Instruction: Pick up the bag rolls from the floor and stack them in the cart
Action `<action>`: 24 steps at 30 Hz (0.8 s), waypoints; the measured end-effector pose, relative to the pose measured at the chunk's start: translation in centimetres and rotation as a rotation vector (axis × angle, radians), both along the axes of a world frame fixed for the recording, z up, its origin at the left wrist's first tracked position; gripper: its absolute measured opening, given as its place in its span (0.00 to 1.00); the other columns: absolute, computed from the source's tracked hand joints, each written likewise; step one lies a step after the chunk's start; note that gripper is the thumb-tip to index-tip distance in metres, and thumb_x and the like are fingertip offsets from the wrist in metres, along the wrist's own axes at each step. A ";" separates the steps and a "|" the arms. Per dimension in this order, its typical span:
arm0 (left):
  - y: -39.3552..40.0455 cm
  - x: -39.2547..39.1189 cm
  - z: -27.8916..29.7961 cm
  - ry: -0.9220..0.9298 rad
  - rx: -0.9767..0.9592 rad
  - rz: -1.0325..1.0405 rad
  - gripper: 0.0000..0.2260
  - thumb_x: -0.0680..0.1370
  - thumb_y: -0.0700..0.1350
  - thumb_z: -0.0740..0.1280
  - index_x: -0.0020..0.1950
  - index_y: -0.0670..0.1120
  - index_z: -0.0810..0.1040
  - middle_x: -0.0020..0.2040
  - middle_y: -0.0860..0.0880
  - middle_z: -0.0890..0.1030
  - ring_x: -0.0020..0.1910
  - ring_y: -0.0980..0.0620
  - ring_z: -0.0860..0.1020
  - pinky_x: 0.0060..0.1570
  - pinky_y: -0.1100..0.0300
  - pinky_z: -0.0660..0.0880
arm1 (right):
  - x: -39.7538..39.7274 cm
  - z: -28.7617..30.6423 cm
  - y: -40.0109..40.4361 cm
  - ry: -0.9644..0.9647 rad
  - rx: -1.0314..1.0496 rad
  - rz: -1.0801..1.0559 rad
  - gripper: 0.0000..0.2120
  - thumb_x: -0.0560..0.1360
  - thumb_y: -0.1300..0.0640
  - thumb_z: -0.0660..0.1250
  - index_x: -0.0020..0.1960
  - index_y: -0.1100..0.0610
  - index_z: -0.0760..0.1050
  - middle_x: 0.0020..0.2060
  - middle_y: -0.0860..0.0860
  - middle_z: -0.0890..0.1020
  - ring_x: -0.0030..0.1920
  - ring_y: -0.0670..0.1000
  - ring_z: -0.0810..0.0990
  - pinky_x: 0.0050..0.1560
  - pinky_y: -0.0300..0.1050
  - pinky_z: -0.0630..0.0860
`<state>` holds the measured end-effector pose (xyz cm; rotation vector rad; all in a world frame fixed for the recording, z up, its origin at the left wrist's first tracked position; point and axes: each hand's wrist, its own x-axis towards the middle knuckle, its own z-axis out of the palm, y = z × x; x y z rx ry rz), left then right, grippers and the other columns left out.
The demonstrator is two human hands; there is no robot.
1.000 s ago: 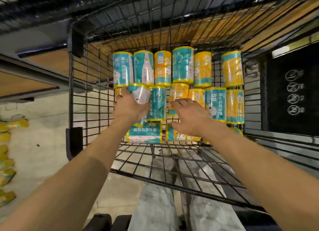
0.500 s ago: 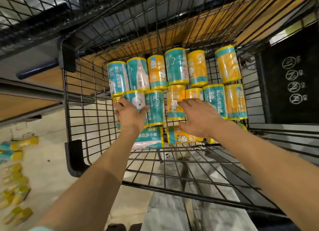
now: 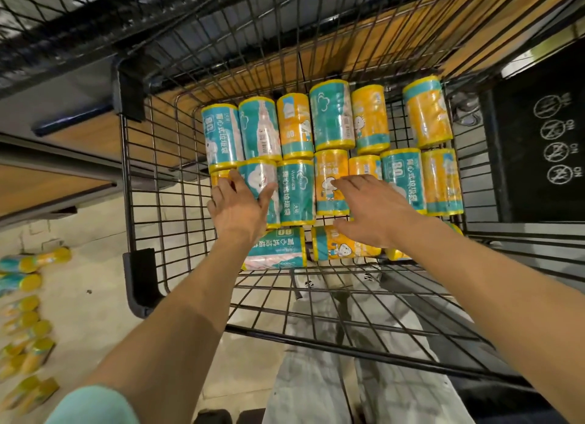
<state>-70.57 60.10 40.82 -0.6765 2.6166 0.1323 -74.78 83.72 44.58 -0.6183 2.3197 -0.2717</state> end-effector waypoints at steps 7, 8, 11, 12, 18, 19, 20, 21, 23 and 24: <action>0.2 0.1 -0.2 -0.056 -0.167 -0.148 0.38 0.82 0.64 0.41 0.79 0.36 0.57 0.67 0.38 0.71 0.63 0.38 0.69 0.61 0.43 0.66 | 0.2 -0.1 -0.4 0.001 -0.001 0.006 0.37 0.79 0.43 0.62 0.82 0.54 0.53 0.79 0.53 0.61 0.78 0.56 0.59 0.76 0.52 0.58; 0.4 0.1 -0.2 -0.082 -0.176 -0.150 0.38 0.82 0.65 0.41 0.79 0.36 0.56 0.68 0.38 0.70 0.64 0.39 0.69 0.62 0.43 0.65 | 0.2 -0.2 -0.5 0.003 0.001 0.010 0.37 0.79 0.43 0.62 0.82 0.54 0.53 0.79 0.53 0.61 0.78 0.56 0.59 0.76 0.52 0.58; 1.0 -0.3 0.0 -0.122 -0.210 -0.164 0.40 0.81 0.66 0.39 0.79 0.36 0.55 0.71 0.39 0.67 0.66 0.39 0.68 0.64 0.42 0.66 | 0.1 -0.1 -0.6 0.015 0.009 0.015 0.37 0.79 0.42 0.63 0.81 0.54 0.53 0.79 0.53 0.61 0.78 0.56 0.59 0.77 0.52 0.59; 1.2 -0.3 0.0 -0.126 -0.215 -0.173 0.40 0.81 0.67 0.38 0.79 0.36 0.54 0.72 0.39 0.67 0.65 0.39 0.68 0.64 0.41 0.66 | 0.1 0.0 -0.7 0.019 0.011 0.016 0.37 0.79 0.42 0.62 0.81 0.54 0.53 0.79 0.54 0.61 0.78 0.56 0.59 0.77 0.52 0.59; 1.3 -0.3 1.2 -0.132 -0.229 -0.246 0.40 0.81 0.68 0.39 0.81 0.38 0.49 0.72 0.41 0.65 0.66 0.41 0.67 0.67 0.41 0.65 | -0.2 2.1 -1.2 0.041 0.016 0.022 0.38 0.80 0.41 0.61 0.82 0.54 0.50 0.81 0.54 0.57 0.80 0.56 0.56 0.78 0.51 0.54; 1.3 -0.4 1.8 -0.119 -0.226 -0.269 0.40 0.81 0.68 0.40 0.81 0.38 0.50 0.73 0.41 0.64 0.67 0.41 0.67 0.68 0.41 0.64 | -0.4 2.6 -1.2 0.049 0.016 0.023 0.39 0.80 0.40 0.61 0.82 0.55 0.49 0.81 0.54 0.56 0.80 0.56 0.55 0.78 0.52 0.53; 1.3 -0.5 2.5 -0.113 -0.218 -0.310 0.39 0.81 0.67 0.41 0.81 0.39 0.50 0.75 0.41 0.63 0.70 0.41 0.66 0.69 0.41 0.63 | -0.7 3.3 -1.1 0.056 0.016 0.023 0.39 0.80 0.40 0.62 0.82 0.55 0.49 0.81 0.54 0.56 0.80 0.56 0.54 0.79 0.52 0.53; 1.2 -0.6 3.6 -0.115 -0.203 -0.368 0.38 0.82 0.66 0.42 0.81 0.40 0.50 0.78 0.41 0.61 0.73 0.40 0.64 0.70 0.41 0.62 | -0.8 4.2 -1.1 0.062 0.014 0.023 0.39 0.80 0.40 0.62 0.82 0.55 0.49 0.81 0.55 0.56 0.80 0.56 0.54 0.79 0.52 0.53; 0.9 -0.5 6.1 -0.124 -0.152 -0.526 0.35 0.83 0.64 0.46 0.82 0.43 0.49 0.81 0.42 0.57 0.77 0.41 0.60 0.72 0.43 0.61 | -1.1 6.2 -1.2 0.078 0.002 0.022 0.40 0.80 0.41 0.63 0.82 0.57 0.50 0.81 0.56 0.57 0.80 0.57 0.55 0.79 0.53 0.55; 0.7 -0.5 7.4 -0.134 -0.118 -0.601 0.34 0.83 0.64 0.48 0.82 0.44 0.48 0.82 0.42 0.54 0.79 0.41 0.57 0.73 0.43 0.59 | -1.1 7.3 -1.3 0.086 -0.004 0.026 0.40 0.80 0.41 0.63 0.82 0.57 0.50 0.80 0.56 0.58 0.80 0.57 0.55 0.79 0.53 0.56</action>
